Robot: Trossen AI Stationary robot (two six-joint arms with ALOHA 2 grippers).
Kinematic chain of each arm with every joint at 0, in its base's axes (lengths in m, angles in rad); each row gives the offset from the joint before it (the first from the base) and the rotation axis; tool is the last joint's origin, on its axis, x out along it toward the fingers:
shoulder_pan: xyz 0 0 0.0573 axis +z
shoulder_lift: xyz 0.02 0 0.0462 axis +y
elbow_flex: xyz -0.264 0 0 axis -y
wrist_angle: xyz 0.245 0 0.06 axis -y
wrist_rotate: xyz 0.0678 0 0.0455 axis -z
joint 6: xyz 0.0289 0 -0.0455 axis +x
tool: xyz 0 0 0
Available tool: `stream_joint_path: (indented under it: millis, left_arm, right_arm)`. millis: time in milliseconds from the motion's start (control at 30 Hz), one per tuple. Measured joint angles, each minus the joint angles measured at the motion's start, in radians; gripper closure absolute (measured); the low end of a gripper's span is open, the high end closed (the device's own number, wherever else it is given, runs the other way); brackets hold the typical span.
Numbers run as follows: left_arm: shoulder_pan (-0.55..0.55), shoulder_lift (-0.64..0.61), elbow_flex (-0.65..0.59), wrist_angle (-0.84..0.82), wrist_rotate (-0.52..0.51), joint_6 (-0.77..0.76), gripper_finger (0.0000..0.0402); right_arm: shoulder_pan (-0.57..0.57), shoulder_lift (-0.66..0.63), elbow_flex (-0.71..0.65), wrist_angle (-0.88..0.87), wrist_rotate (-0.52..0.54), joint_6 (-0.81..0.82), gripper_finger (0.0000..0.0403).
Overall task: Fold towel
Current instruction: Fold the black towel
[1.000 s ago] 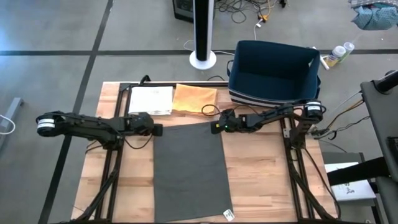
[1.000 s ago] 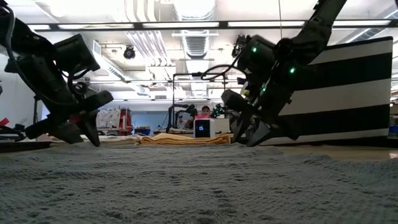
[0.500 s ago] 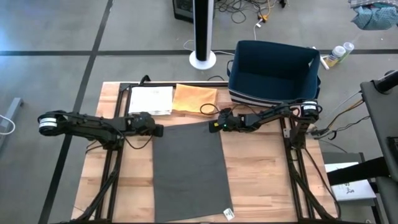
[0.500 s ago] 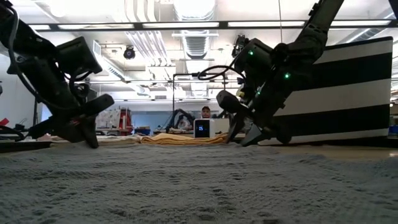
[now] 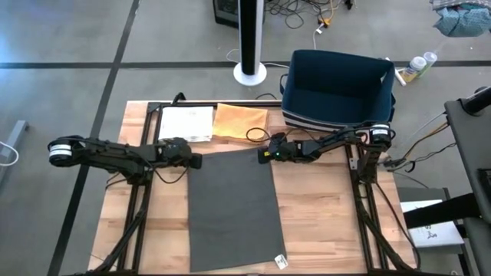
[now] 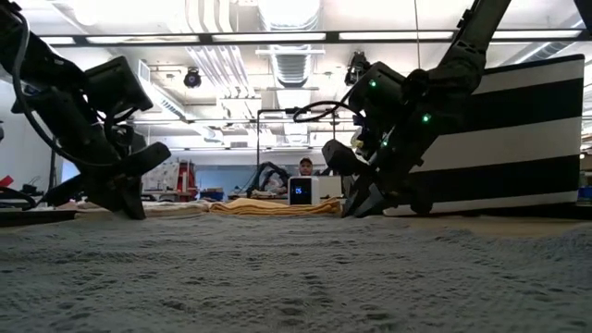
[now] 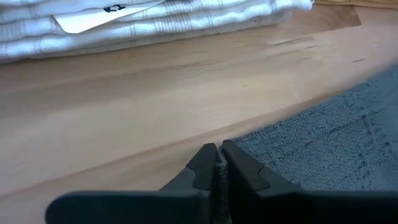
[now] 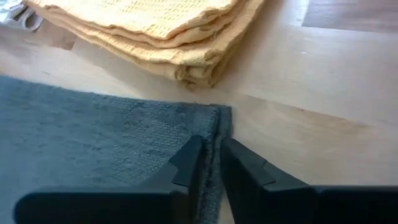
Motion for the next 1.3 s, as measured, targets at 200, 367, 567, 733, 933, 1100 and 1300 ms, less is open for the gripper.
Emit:
stream_joint_path:
  millis: [200,367,567,733,933,1100,1300]
  left_arm:
    - [0.000,0.015,0.000,0.014,0.000,0.000,0.0395]
    - [0.002,0.015,0.000,0.014,0.000,0.000,0.0390]
    - [0.004,0.014,0.000,0.022,-0.001,0.004,0.0398]
    - [0.004,0.015,-0.002,0.054,-0.008,0.011,0.0399]
    - [0.004,0.001,-0.004,0.087,0.011,0.065,0.0400]
    - [-0.002,-0.090,0.027,0.049,0.073,0.165,0.0401]
    - [-0.041,-0.265,0.136,-0.057,0.098,0.330,0.0401]
  right_arm:
    - [-0.043,-0.002,0.002,0.016,-0.078,-0.023,0.0255]
    - [-0.048,-0.002,0.002,0.021,-0.067,-0.061,0.0227]
    - [-0.049,0.005,0.001,0.021,-0.037,-0.071,0.0274]
    - [-0.051,0.022,0.001,0.041,-0.039,-0.051,0.0359]
    - [-0.027,-0.004,-0.001,0.024,-0.044,-0.143,0.0394]
    - [0.028,-0.138,-0.003,-0.021,-0.002,-0.266,0.0399]
    - [0.071,-0.321,-0.002,-0.106,0.111,-0.419,0.0402]
